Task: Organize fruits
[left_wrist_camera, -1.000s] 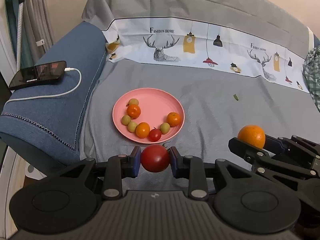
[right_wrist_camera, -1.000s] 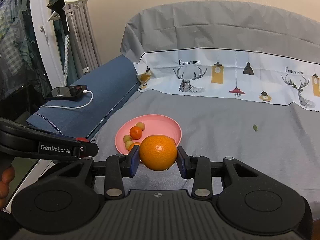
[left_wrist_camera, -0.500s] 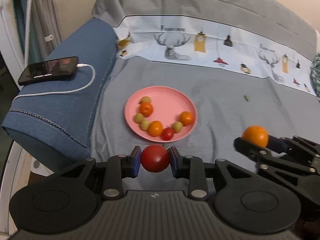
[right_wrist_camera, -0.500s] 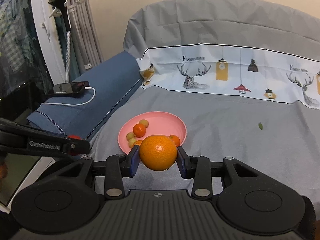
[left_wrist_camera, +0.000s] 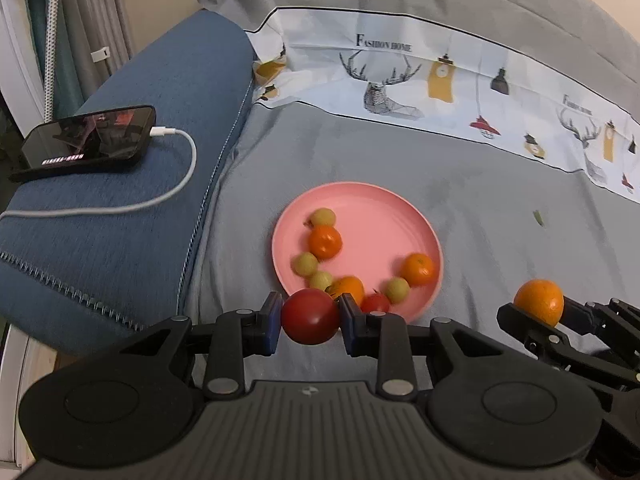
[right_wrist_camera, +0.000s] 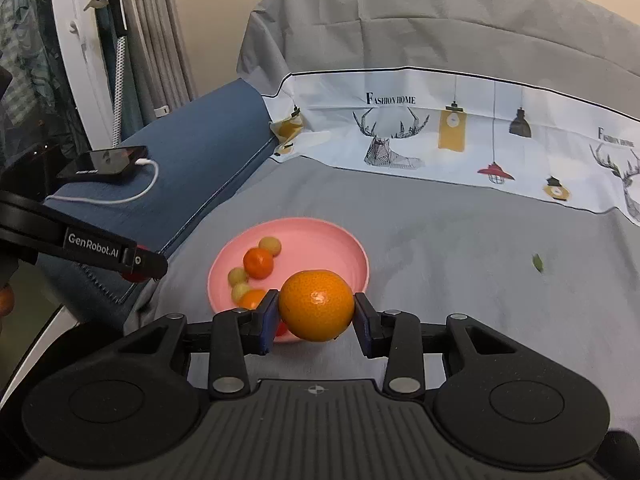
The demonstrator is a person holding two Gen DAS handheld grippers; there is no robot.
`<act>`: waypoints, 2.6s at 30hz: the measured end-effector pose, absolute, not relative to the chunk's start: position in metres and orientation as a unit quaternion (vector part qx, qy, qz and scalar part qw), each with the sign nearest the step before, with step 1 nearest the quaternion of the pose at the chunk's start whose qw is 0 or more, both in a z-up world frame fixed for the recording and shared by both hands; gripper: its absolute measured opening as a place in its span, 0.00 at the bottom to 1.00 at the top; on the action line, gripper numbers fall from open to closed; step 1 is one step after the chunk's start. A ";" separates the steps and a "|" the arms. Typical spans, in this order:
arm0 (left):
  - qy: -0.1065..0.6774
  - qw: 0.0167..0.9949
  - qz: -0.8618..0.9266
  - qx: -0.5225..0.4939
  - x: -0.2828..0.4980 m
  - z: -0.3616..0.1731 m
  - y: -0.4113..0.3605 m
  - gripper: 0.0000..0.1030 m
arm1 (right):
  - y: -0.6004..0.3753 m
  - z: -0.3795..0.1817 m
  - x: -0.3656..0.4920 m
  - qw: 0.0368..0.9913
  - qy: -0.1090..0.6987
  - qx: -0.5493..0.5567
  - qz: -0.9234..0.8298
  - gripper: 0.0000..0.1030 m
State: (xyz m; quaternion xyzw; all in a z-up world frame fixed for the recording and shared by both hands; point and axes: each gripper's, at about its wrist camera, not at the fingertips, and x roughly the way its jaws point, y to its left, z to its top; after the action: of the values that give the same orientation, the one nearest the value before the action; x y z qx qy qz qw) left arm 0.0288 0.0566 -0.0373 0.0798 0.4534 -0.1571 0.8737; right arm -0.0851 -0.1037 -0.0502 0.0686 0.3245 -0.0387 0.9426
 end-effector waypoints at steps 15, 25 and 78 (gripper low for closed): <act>0.475 0.862 -0.147 0.095 0.105 -0.078 0.034 0.33 | -0.116 -0.082 0.005 0.939 0.337 0.061 -0.029 0.39; 0.487 0.854 -0.145 0.111 0.131 -0.104 0.019 0.33 | -0.122 -0.106 0.032 0.932 0.357 0.059 -0.027 0.39; 0.423 0.890 -0.089 0.143 -0.041 -0.036 0.057 1.00 | -0.080 -0.032 -0.126 0.943 0.308 0.021 -0.126 0.99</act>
State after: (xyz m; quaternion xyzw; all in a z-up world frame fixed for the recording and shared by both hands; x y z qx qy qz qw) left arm -0.0411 0.0570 -0.0361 0.1430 0.4228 -0.0893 0.8904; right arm -0.1265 -0.0802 -0.0320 0.0207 0.3082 -0.1260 0.9427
